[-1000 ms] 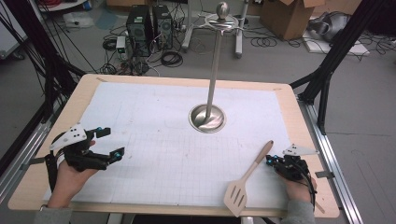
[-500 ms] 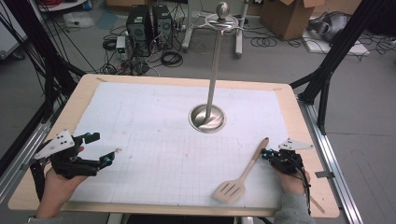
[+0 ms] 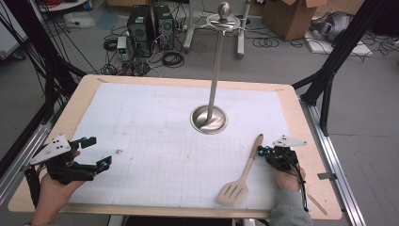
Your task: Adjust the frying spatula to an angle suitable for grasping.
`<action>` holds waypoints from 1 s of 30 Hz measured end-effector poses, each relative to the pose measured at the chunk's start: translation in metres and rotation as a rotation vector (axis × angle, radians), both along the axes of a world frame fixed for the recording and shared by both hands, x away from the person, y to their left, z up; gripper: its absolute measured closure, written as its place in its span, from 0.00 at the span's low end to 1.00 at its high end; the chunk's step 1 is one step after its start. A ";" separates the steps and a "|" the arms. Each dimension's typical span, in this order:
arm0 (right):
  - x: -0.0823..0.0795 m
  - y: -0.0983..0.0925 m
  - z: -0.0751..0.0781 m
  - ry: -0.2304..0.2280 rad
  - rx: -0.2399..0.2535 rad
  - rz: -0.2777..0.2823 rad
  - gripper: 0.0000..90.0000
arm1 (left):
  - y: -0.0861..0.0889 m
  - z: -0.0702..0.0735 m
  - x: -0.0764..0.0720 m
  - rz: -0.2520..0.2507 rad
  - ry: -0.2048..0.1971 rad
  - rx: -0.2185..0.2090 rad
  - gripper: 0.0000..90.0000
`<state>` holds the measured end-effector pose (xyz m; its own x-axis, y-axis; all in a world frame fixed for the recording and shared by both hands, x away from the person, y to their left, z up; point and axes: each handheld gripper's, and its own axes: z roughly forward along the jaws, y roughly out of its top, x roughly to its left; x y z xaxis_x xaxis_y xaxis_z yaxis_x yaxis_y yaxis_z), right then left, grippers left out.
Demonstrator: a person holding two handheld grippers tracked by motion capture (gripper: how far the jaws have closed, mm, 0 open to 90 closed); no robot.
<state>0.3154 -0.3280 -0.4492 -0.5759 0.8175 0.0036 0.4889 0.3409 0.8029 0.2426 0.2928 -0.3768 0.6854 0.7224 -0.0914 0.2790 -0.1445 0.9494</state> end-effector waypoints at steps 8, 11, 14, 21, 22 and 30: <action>0.013 0.016 0.000 0.000 -0.002 0.029 1.00 | 0.010 -0.001 -0.010 0.028 0.002 0.001 0.07; 0.017 0.024 0.000 0.000 0.001 0.048 1.00 | 0.013 -0.003 -0.013 0.039 0.011 0.008 0.07; 0.020 0.030 0.000 0.000 -0.001 0.067 1.00 | 0.015 -0.004 -0.015 0.044 0.014 0.011 0.07; 0.028 0.051 0.000 -0.009 -0.013 0.122 1.00 | 0.023 -0.005 -0.023 0.068 0.018 0.009 0.07; 0.030 0.053 0.000 -0.013 -0.016 0.131 1.00 | 0.024 -0.005 -0.024 0.074 0.018 0.006 0.07; 0.035 0.067 0.001 -0.012 -0.022 0.178 1.00 | 0.028 -0.006 -0.031 0.089 0.019 0.015 0.07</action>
